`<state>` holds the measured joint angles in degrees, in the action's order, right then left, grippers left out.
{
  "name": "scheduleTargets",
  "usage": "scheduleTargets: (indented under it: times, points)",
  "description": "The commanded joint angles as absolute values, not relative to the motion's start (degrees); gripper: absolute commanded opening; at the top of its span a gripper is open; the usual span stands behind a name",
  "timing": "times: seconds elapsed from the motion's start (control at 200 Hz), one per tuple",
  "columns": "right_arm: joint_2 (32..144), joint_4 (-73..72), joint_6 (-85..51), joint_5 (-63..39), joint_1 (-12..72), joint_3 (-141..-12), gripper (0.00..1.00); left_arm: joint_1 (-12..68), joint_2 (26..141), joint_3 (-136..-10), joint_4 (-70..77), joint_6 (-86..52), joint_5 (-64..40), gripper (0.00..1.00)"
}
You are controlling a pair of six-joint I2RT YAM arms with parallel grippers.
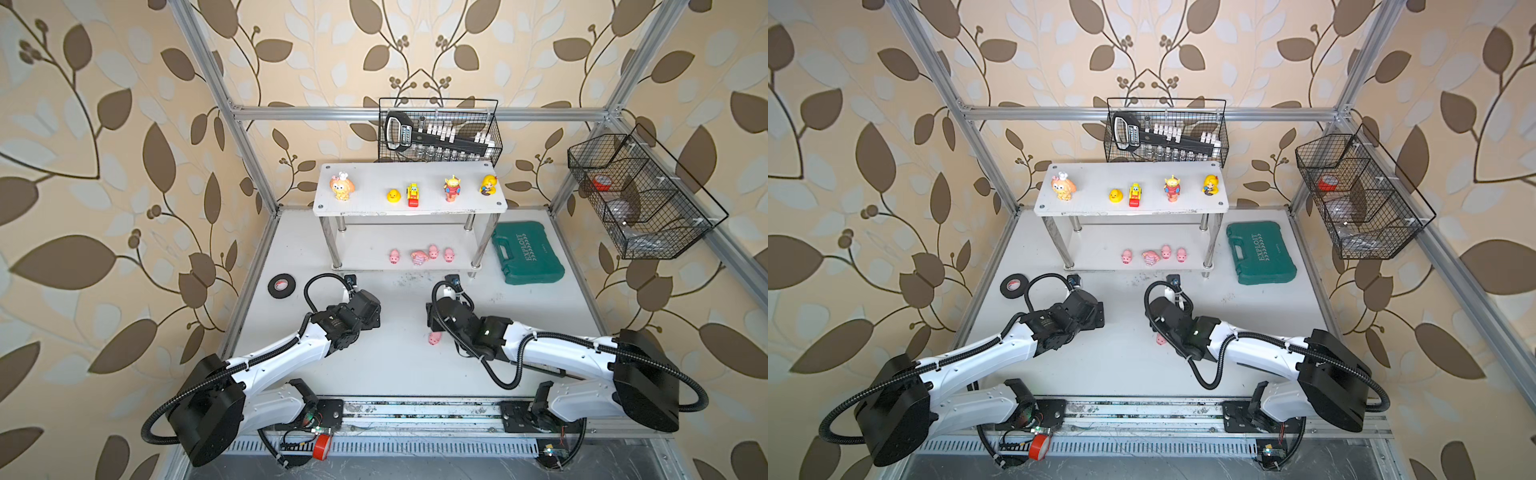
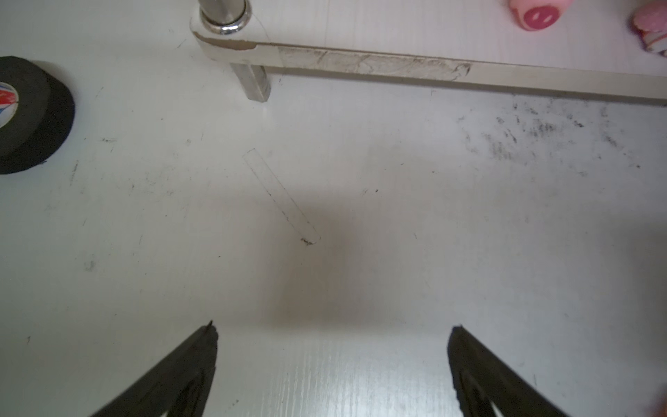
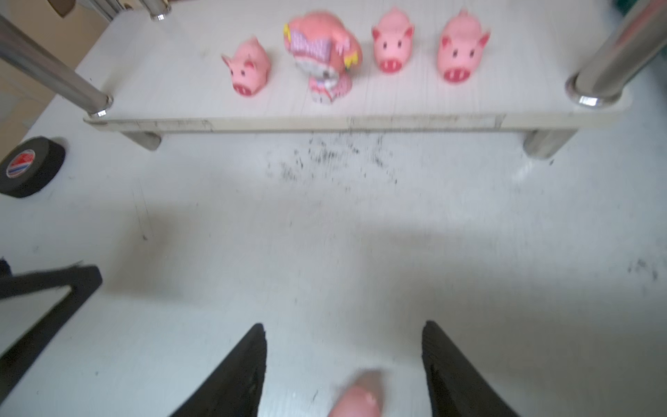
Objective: Organize plastic toys on shelves
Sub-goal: Pick up the plastic toy at the center of the board.
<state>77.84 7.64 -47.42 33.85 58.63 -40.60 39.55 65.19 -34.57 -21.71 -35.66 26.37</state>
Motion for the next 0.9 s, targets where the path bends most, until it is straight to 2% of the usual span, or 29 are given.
scheduleTargets:
  times: [0.0,0.19,0.355,0.59,0.895]
  points:
    - [77.9,12.4,-62.0,39.1,63.3,-38.0,0.67,39.3,61.9,-37.8,-29.3,-40.2,31.4,0.99]
    - [81.4,17.2,-72.1,39.9,69.0,-38.3,0.68,39.2,55.5,-37.6,-38.6,-46.6,41.3,0.99]
    - [86.0,16.6,-74.4,38.9,69.9,-39.7,0.69,39.2,51.3,-30.4,-32.2,-46.5,39.2,0.99]
    - [92.2,15.1,-74.2,38.7,70.2,-41.7,0.69,39.2,49.7,-29.5,-29.8,-44.0,36.6,0.99]
    - [96.5,14.0,-72.8,36.8,68.6,-43.6,0.61,39.2,51.9,-30.7,-30.8,-44.1,36.6,0.99]
